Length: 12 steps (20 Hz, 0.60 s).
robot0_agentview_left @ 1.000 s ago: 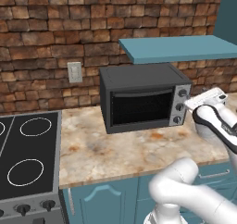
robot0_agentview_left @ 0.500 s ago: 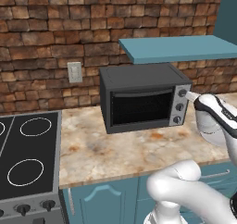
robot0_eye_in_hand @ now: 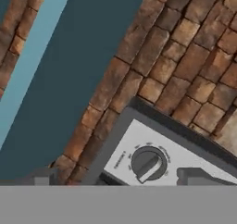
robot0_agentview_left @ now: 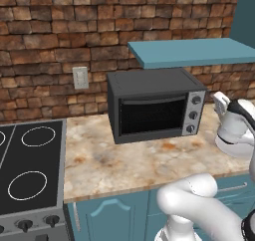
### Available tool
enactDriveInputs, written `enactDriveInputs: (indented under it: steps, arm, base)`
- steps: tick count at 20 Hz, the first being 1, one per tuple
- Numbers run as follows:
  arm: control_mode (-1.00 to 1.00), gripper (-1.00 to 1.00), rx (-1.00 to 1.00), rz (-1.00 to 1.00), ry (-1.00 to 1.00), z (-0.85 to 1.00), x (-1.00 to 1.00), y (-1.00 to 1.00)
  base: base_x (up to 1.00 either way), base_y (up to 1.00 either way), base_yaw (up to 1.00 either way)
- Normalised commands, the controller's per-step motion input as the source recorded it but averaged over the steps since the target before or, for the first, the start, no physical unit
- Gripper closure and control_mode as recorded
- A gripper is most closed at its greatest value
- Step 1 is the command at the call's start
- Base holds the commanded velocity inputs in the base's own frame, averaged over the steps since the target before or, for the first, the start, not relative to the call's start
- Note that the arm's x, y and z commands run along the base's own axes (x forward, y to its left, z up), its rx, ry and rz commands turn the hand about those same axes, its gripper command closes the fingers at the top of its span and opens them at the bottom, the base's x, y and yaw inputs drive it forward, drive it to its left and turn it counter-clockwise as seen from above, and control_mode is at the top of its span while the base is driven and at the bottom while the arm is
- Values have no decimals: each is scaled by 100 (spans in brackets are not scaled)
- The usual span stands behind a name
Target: Pull the toaster oven rack outwards. Pick up the baguette from the plate and place it on the toaster oven rack. Close the toaster oven door fully and set the temperature to the lowest setting.
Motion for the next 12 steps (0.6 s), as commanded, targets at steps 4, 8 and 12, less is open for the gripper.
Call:
enactDriveInputs:
  steps: [4, 8, 12]
  arm:
    - [-100, -100, 83, -7, 11, 29, 0, 27]
    - [-100, -100, 73, -7, 13, 21, -4, 36]
    - [-100, -100, 48, -4, 7, 11, 0, 6]
  base:
    - [0, 0, 0]
    - [0, 0, 0]
    - [0, 0, 0]
